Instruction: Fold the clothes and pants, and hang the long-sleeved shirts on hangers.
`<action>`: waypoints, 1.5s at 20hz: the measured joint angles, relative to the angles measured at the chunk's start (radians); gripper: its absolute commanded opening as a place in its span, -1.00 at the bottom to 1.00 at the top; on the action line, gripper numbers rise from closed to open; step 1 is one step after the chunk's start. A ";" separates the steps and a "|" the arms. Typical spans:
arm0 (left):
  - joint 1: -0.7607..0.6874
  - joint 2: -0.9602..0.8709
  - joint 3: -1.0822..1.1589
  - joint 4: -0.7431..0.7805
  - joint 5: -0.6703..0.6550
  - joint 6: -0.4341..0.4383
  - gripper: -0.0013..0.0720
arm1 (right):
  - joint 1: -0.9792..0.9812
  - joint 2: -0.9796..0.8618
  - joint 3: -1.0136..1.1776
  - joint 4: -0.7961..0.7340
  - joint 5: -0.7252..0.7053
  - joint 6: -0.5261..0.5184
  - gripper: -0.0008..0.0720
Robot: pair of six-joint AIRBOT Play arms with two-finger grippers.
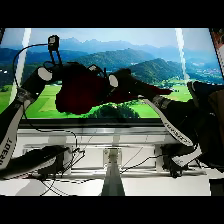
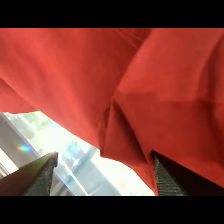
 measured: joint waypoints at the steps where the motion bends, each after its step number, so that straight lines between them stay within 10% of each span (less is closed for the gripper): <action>1: 0.000 -0.002 0.000 0.000 0.000 0.000 -0.93 | 0.007 -0.010 0.002 -0.016 -0.007 0.015 0.59; 5: 0.000 -0.008 0.000 0.000 0.000 0.000 -0.92 | 0.018 -0.046 0.010 -0.150 -0.019 0.097 -0.94; 15: 0.008 0.021 0.000 0.007 -0.017 0.001 -0.93 | -0.112 0.042 0.193 -0.475 0.088 0.145 -0.95; 30: 0.052 0.418 -0.001 0.119 -0.316 0.060 -0.93 | -0.719 0.149 0.252 -0.531 -0.057 0.229 -0.95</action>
